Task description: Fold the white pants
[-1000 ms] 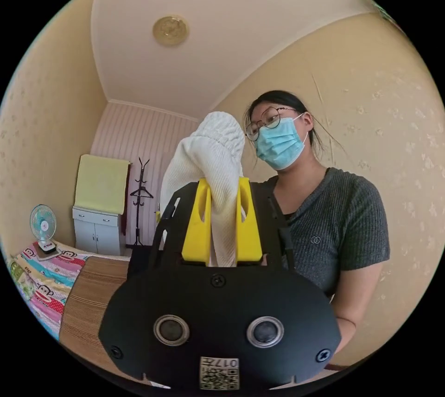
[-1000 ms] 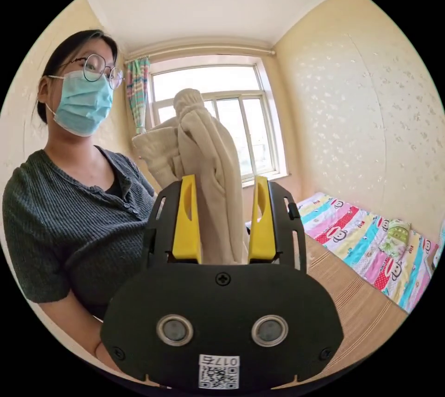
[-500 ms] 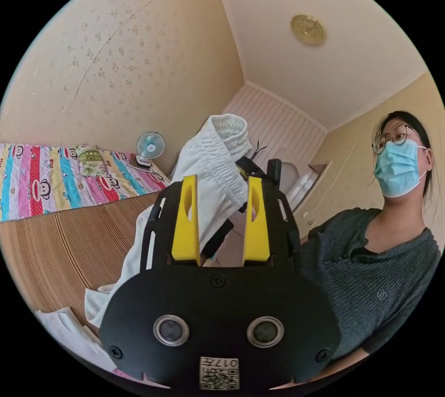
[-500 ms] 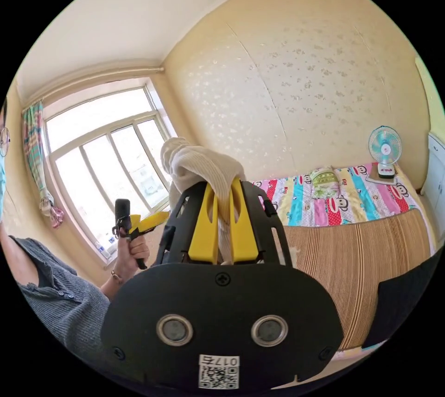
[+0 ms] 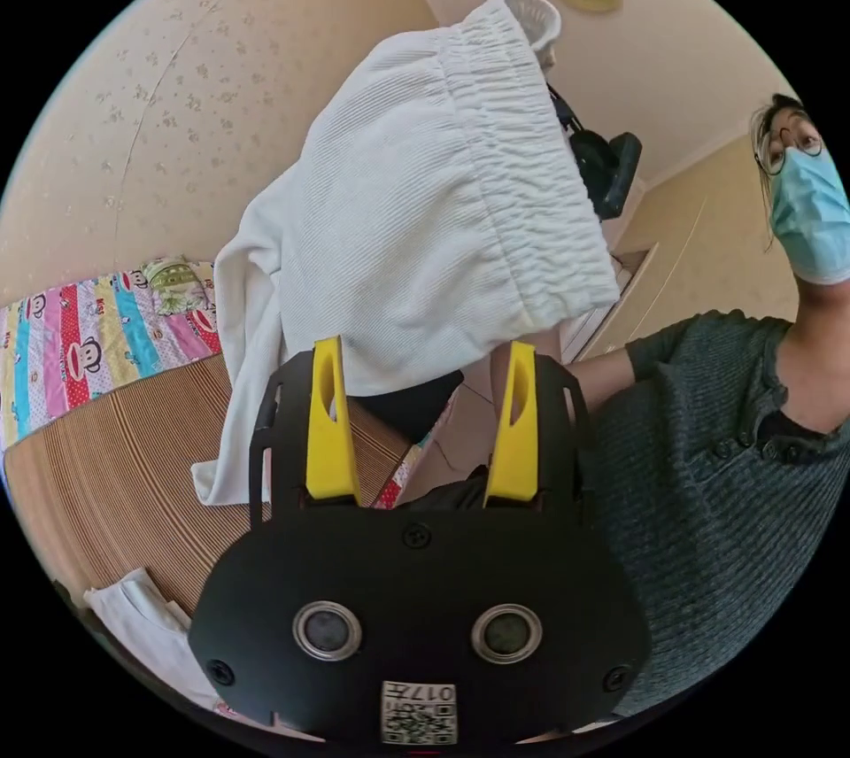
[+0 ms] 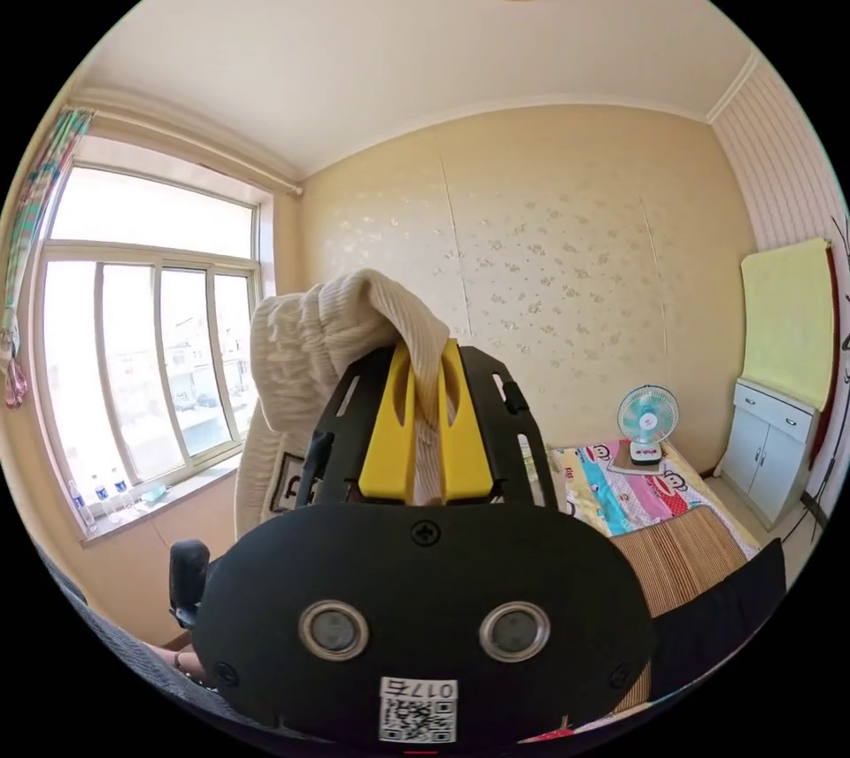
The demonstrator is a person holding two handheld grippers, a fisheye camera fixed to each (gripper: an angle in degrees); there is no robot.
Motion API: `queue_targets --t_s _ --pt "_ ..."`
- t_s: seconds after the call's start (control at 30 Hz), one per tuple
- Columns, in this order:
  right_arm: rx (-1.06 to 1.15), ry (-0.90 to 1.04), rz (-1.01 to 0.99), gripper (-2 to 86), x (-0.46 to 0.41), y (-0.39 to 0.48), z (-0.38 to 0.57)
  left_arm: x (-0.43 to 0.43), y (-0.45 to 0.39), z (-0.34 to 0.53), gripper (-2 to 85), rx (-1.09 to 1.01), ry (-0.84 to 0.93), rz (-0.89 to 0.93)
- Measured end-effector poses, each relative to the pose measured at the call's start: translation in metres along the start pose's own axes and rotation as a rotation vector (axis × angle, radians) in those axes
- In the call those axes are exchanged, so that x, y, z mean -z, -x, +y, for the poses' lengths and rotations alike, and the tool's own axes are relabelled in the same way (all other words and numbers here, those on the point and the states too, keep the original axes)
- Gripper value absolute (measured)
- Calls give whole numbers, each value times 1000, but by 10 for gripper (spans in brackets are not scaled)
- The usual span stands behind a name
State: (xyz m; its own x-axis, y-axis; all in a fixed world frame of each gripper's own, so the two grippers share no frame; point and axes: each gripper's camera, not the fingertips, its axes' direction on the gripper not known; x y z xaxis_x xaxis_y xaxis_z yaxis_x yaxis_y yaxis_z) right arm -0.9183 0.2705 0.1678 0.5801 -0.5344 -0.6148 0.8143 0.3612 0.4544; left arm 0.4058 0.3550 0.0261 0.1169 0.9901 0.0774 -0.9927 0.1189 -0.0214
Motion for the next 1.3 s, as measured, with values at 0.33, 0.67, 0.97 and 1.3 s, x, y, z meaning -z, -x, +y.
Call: queue_targets --t_s 0.33,0.67,0.97,1.3 --pt "15 -227 103 41 52 32 -29 53 -39 -15 200 -38 -311 -130" --pt "104 -159 -406 50 103 -88 -90 210 -70 -136 41 -247 -780 -250" --pt "56 142 -498 57 40 -169 -152 202 -66 -260 42 -359 -559 -281" --pt "-181 729 -65 66 -415 -302 21 50 344 -370 61 210 -118 -500"
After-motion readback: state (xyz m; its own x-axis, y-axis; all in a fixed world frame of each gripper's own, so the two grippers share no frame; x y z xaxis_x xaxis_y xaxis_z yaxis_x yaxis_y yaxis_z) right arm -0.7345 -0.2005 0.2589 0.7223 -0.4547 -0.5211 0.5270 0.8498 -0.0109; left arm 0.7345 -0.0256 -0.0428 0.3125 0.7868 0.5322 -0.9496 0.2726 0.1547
